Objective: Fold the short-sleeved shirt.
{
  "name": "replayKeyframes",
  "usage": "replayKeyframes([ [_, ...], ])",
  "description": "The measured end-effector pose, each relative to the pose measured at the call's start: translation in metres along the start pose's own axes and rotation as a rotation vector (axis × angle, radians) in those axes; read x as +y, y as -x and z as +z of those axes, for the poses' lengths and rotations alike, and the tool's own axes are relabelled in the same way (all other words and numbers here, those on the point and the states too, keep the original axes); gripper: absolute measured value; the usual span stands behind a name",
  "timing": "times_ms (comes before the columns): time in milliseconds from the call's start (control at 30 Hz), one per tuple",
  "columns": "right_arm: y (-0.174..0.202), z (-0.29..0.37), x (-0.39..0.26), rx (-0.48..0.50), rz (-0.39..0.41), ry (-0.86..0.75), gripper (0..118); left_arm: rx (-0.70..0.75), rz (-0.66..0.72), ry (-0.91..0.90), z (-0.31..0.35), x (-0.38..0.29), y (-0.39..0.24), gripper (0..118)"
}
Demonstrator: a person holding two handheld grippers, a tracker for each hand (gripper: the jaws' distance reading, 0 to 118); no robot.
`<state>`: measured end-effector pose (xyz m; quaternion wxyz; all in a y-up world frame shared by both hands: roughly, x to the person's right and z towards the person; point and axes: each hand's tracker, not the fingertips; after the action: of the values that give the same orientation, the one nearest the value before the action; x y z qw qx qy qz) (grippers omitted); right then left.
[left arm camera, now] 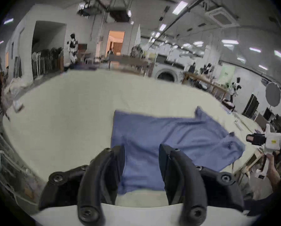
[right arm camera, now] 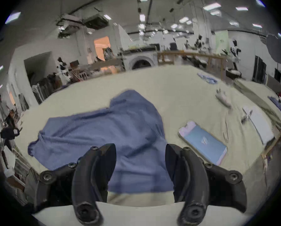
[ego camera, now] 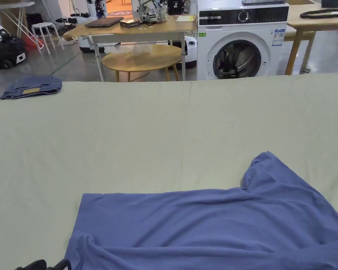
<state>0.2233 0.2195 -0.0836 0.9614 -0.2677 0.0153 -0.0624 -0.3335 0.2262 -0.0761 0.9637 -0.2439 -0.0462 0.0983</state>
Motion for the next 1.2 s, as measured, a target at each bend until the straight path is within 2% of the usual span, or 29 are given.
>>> replayKeyframes([
  [33,0.009,0.003,0.008,0.018,0.023,-0.029,63,-0.008,-0.012,-0.03,0.004,0.009,-0.006,41],
  [100,0.021,0.005,0.018,0.042,0.061,-0.072,45,-0.028,-0.024,-0.098,0.012,0.021,-0.022,40],
  [133,0.028,0.005,0.022,0.052,0.077,-0.085,33,-0.043,-0.02,-0.146,0.017,0.024,-0.026,30],
  [200,0.035,0.001,0.024,0.075,0.089,-0.093,24,-0.073,-0.003,-0.169,0.021,0.028,-0.034,8],
  [233,0.039,-0.002,0.024,0.086,0.095,-0.093,8,-0.071,0.0,-0.17,0.021,0.028,-0.043,0],
  [267,0.044,-0.006,0.022,0.085,0.1,-0.089,0,-0.065,-0.005,-0.173,0.021,0.026,-0.047,0],
  [367,0.05,-0.014,0.017,0.11,0.109,-0.058,0,-0.058,-0.025,-0.146,0.016,0.025,-0.046,0],
  [533,0.054,-0.018,0.011,0.096,0.139,-0.049,0,-0.023,-0.052,-0.097,-0.006,0.053,-0.031,0],
  [600,0.051,-0.017,0.011,0.101,0.139,-0.044,0,-0.036,-0.034,0.034,-0.035,0.072,-0.017,0],
  [700,0.043,-0.018,0.007,0.106,0.116,-0.037,0,-0.028,-0.02,0.161,-0.102,0.093,0.012,39],
  [767,0.034,-0.021,0.002,0.099,0.097,-0.019,0,0.011,-0.023,0.26,-0.151,0.102,0.011,42],
  [933,0.016,-0.023,-0.003,0.054,0.077,0.042,0,0.065,0.002,0.453,-0.262,0.091,0.046,42],
  [1033,0.005,-0.024,-0.006,0.016,0.081,0.068,0,0.086,0.091,0.472,-0.294,0.076,0.058,42],
  [1067,0.001,-0.025,-0.007,0.011,0.074,0.076,0,0.086,0.08,0.514,-0.303,0.071,0.057,41],
  [1100,-0.003,-0.028,-0.008,0.005,0.062,0.09,0,0.09,0.069,0.549,-0.304,0.067,0.052,38],
  [1133,-0.005,-0.031,-0.009,0.001,0.049,0.104,0,0.11,0.01,0.467,-0.299,0.072,0.047,29],
  [1200,-0.009,-0.039,-0.008,0.008,0.028,0.117,0,0.085,-0.011,0.484,-0.301,0.072,0.048,0],
])
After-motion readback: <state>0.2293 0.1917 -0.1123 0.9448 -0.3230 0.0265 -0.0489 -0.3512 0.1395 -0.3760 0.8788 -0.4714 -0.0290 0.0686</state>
